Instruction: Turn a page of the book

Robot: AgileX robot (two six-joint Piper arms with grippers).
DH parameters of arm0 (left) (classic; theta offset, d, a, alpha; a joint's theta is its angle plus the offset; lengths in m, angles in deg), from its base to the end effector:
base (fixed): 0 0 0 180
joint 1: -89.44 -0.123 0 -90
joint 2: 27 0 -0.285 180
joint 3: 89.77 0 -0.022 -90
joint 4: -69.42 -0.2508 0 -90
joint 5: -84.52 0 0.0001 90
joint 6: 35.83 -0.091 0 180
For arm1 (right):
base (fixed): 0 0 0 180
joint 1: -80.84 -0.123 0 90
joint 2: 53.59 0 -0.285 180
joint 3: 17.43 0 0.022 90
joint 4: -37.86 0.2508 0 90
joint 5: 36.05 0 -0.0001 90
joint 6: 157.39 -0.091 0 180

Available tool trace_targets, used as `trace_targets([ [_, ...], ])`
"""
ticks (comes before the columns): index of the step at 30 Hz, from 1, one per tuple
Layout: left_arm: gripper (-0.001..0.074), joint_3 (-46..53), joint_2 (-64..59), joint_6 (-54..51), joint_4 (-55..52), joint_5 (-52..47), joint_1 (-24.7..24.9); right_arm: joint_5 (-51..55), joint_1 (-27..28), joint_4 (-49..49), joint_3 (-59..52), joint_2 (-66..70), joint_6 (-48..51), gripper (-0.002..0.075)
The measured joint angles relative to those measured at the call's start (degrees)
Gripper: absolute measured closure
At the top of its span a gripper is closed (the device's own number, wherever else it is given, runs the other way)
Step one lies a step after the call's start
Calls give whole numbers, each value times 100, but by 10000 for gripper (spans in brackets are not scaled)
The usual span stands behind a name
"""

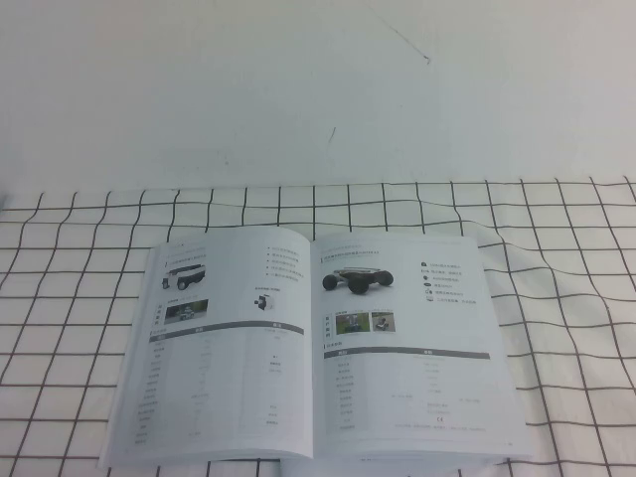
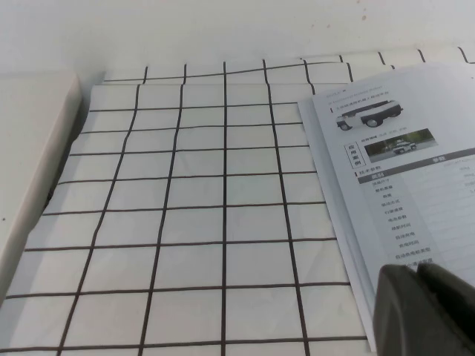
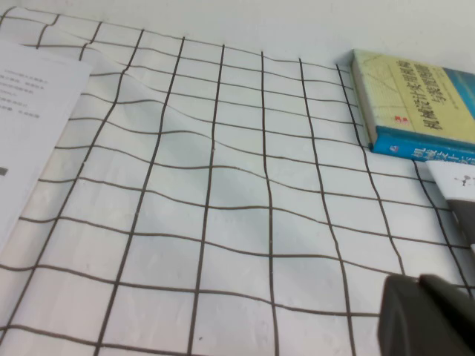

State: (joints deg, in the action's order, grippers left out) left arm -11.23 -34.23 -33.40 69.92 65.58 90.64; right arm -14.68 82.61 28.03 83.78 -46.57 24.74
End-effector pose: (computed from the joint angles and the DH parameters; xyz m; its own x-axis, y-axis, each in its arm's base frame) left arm 0.0537 -0.0014 0.1761 -0.2547 -0.0453 -0.9659 0.0108 0.9987 -0.0497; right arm 0.0523 -0.0073 0.1716 -0.3025 -0.1862 -0.9348 0.0317 0.9782 -0.2052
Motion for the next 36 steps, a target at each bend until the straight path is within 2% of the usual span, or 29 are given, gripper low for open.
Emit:
trace_targets([
  [8, 738, 0, 0, 0, -50, 64, 0, 0, 0, -125, 0, 0, 80, 728],
  [17, 738, 23, 0, 0, -115, 975, 0, -630, 0, -190, 0, 0, 130, 728],
  [22, 738, 23, 0, 0, -125, 1844, 0, -1863, 0, -190, 0, 0, 130, 728],
  [30, 738, 23, 0, 0, -128, 4028, 0, -4254, 0, -238, 0, 0, -82, 728],
  [36, 738, 23, 14, 0, -128, 4937, 0, -5221, 0, 62, 0, 0, 15, 728],
])
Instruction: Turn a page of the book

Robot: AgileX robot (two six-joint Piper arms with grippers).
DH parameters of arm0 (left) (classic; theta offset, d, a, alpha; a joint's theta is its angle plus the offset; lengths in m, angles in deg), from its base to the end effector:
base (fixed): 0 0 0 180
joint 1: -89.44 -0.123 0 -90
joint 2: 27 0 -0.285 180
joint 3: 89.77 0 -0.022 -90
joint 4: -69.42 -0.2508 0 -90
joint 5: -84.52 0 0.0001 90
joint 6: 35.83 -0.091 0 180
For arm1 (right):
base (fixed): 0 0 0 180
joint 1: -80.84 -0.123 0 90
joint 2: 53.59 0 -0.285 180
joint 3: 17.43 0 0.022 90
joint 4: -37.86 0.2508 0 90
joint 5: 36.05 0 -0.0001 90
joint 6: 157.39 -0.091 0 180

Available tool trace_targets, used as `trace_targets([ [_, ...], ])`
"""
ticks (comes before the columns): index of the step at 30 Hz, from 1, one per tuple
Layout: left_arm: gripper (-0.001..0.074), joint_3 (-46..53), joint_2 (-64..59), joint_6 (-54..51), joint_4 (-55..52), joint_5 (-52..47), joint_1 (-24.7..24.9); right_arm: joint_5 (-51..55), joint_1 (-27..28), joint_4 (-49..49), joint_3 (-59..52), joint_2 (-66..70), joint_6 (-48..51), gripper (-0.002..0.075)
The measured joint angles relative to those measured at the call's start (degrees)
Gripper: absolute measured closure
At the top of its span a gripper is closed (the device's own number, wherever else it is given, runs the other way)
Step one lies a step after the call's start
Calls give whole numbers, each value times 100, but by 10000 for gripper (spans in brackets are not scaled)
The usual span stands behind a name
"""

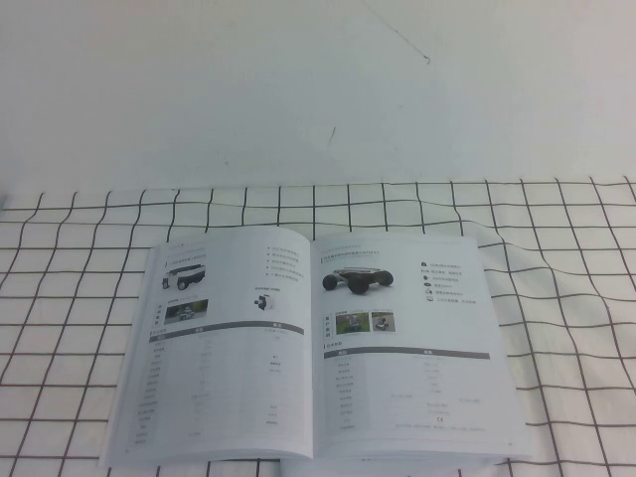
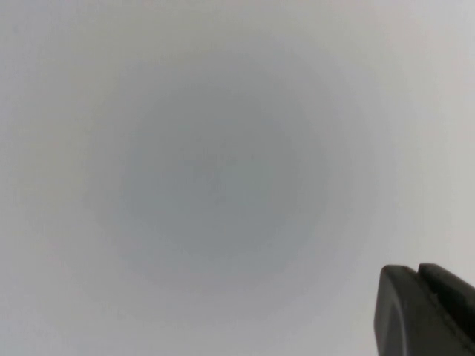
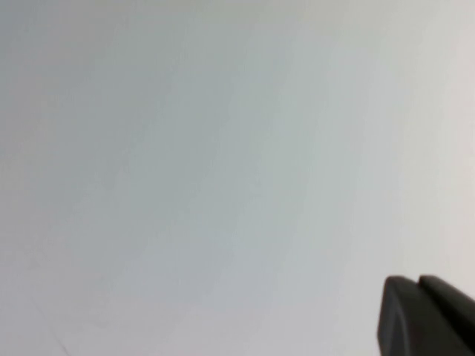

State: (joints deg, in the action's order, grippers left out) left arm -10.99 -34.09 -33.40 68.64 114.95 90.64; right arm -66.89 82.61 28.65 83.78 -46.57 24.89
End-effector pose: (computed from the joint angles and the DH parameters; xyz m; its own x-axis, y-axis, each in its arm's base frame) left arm 0.0407 -0.0015 0.2497 0.5660 -0.0425 -0.8233 0.0440 0.9988 -0.0213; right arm 0.0405 0.0062 0.2497 0.5666 -0.1942 -0.8008 0.0648 0.9793 -0.1916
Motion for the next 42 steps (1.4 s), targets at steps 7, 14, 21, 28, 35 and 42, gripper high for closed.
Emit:
trace_targets([
  [7, 738, -98, 0, 0, -91, 77, 0, -344, 0, 711, 0, 0, 45, 728],
  [14, 738, -1628, -53, 37, -47, -2582, 0, 1663, 0, 733, 1053, 0, 45, 728],
  [21, 738, -2991, -1093, -78, -181, -4200, 0, 4083, 0, 769, 2614, 564, 57, 728],
  [28, 738, -3436, -2536, -186, 1325, -4844, 0, 6088, 0, 1290, 3700, 2095, 296, 728],
  [35, 738, -3436, -4462, -2485, 3956, -5772, 0, 6641, 0, 3073, 4034, 3689, 2117, 728],
  [42, 738, -3706, -6235, -3990, 5481, -5991, 28, 6776, 0, 4623, 4044, 5243, 3893, 728],
])
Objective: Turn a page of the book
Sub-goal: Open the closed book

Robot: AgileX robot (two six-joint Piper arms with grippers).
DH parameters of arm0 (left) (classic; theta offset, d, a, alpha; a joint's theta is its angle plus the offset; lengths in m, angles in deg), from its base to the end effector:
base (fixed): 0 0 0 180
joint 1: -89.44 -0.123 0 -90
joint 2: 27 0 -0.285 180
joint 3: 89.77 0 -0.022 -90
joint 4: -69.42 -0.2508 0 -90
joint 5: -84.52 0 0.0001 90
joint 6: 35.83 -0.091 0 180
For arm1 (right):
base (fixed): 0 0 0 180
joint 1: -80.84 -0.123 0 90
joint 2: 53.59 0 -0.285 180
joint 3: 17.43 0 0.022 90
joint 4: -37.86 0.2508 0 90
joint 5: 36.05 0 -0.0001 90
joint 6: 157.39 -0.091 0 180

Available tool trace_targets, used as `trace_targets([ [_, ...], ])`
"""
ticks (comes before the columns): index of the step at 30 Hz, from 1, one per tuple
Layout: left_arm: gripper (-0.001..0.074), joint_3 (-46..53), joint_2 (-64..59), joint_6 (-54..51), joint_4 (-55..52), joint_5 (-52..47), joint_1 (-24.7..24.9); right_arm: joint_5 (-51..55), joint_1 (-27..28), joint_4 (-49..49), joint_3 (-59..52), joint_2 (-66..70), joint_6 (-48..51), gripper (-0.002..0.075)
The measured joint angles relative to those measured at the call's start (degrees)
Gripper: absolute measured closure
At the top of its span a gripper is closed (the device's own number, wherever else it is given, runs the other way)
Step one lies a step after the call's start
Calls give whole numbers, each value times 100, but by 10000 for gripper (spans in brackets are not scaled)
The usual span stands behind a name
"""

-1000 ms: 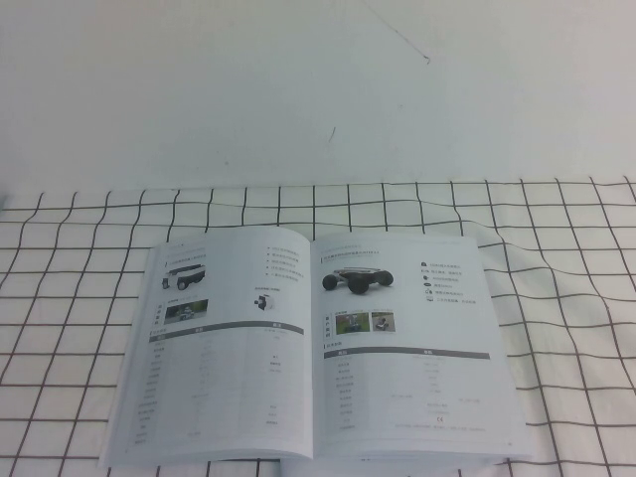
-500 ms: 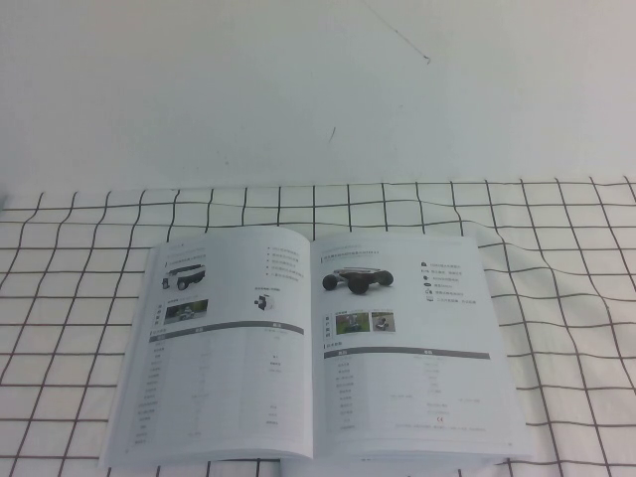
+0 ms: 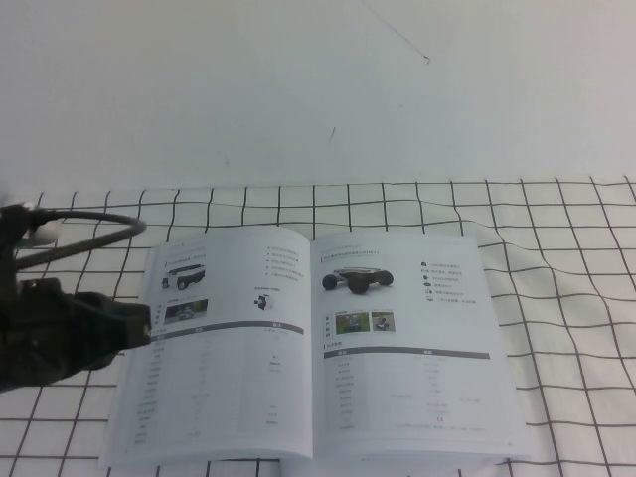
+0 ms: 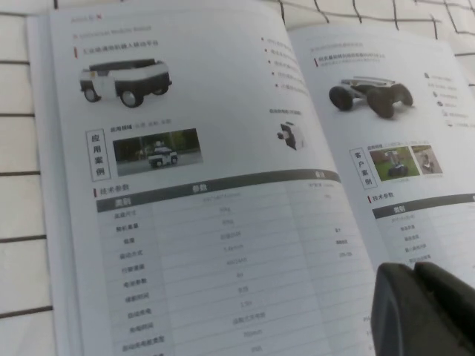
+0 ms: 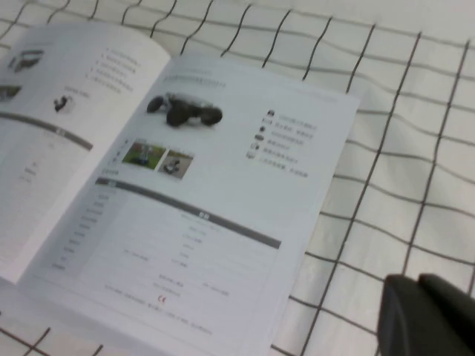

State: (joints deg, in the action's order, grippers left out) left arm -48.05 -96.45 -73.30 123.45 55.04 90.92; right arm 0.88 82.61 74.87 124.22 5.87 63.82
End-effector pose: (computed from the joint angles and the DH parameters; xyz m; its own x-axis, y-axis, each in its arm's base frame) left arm 0.2051 -0.0416 0.2666 -0.6936 -0.1840 -0.6965 0.1826 0.8904 -0.4170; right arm 0.1736 0.0276 0.3030 -0.5718 -0.1465 -0.8072 -0.3593 0.9293 0.0858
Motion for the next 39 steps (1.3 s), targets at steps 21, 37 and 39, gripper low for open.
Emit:
trace_targets([
  [21, 738, -1367, -3807, -57, 327, 1589, 1728, -1122, -1321, 1188, 1078, 4065, 1852, 727],
  [37, 738, -1468, -4406, -57, 728, 1537, 1728, -1400, -1359, 1369, 1746, 5570, 1781, 221],
  [39, 738, -1468, -4415, -57, 776, 1527, 1728, -1388, -1359, 1511, 1772, 5628, 1756, 216],
])
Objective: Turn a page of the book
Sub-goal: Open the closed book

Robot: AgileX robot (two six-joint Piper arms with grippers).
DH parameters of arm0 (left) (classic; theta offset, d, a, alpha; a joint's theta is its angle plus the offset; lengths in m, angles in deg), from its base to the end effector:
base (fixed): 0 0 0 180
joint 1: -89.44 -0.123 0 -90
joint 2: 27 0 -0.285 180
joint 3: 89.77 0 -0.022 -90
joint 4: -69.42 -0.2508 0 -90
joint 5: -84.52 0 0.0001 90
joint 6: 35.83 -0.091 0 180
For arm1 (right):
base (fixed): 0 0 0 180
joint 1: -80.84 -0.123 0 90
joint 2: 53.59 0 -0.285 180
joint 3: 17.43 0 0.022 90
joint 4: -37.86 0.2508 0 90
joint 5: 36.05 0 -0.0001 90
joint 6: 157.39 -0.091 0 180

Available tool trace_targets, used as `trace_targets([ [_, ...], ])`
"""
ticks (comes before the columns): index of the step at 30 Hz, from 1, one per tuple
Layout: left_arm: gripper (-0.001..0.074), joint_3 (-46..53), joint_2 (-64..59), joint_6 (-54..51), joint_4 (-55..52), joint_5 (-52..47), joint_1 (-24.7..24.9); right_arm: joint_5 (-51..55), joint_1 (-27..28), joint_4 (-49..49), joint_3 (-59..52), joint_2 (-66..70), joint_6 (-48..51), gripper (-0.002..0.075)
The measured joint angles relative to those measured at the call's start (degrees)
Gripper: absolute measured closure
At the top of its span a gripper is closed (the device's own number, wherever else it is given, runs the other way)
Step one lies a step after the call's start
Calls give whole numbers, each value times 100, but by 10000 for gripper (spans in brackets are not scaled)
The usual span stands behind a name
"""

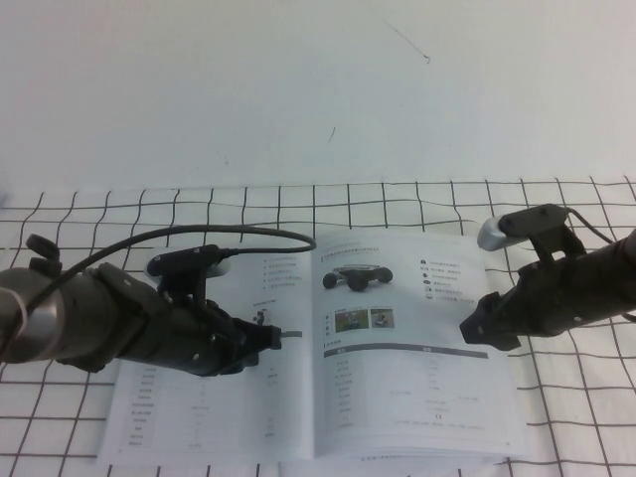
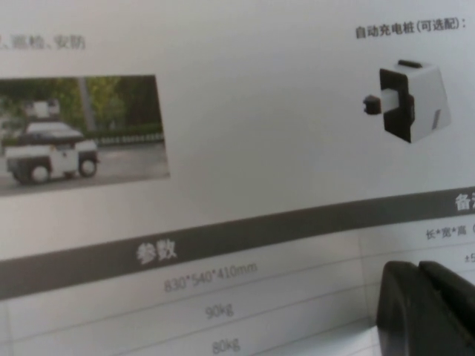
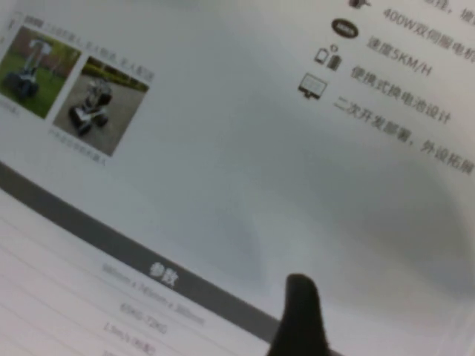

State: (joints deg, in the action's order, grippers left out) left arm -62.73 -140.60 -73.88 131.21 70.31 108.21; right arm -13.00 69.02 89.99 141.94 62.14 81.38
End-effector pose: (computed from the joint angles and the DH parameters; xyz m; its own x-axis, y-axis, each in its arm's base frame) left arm 0.3136 -0.1274 0.1293 -0.9006 -0.0967 -0.4238 0.0788 0.9225 -0.3780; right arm 0.3413 0.1002 0.1377 -0.7923 -0.3173 -0.5211 -0.4708 0.8612 0.1914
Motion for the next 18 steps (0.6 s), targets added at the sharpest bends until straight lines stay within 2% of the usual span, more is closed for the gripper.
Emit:
trace_targets([
  [18, 738, 0, -4, -26, 278, -105, 0, 430, 28, 1075, 59, 306, 164, 209],
])
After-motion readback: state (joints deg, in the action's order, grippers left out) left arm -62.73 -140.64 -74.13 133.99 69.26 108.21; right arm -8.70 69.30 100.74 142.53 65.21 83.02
